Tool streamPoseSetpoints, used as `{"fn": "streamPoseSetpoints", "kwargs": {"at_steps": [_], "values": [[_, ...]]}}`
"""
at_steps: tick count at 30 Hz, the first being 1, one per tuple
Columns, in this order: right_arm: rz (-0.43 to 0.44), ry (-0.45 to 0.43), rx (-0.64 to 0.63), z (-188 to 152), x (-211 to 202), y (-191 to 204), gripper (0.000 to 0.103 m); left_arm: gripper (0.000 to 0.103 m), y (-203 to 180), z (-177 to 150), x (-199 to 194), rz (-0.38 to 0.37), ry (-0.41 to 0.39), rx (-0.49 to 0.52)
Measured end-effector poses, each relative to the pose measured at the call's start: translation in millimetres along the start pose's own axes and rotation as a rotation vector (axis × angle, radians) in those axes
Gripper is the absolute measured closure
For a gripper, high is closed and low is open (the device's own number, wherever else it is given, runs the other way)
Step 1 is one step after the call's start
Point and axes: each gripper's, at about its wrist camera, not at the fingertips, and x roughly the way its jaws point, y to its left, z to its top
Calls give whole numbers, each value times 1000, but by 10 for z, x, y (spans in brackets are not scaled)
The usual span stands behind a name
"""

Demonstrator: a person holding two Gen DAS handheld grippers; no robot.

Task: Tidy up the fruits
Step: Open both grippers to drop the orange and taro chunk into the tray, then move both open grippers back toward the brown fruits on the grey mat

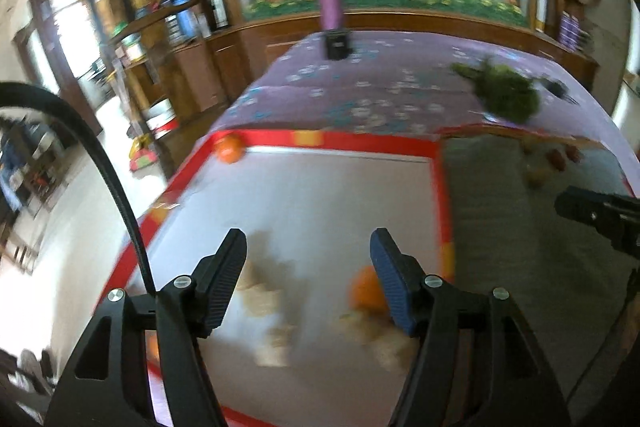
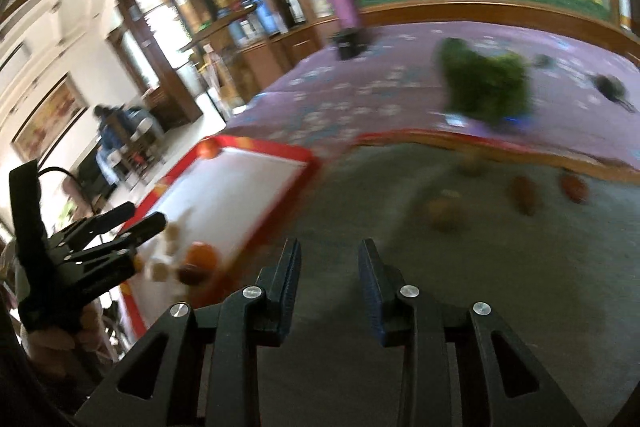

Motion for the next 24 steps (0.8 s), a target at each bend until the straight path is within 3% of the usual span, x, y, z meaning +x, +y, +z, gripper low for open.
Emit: {"fn": "streamPoseSetpoints", "kwargs": {"at_steps": [6, 13, 24], "values": [[-92, -36, 112, -118, -399, -703, 70, 38, -679, 157, -12, -92, -3, 131], [-157, -44, 185, -121, -629, -1236, 70, 37, -1261, 298, 64, -168, 16, 245], [-234, -15, 132, 207, -325, -1370, 70, 38, -1567, 492, 298, -264, 79, 296]]}}
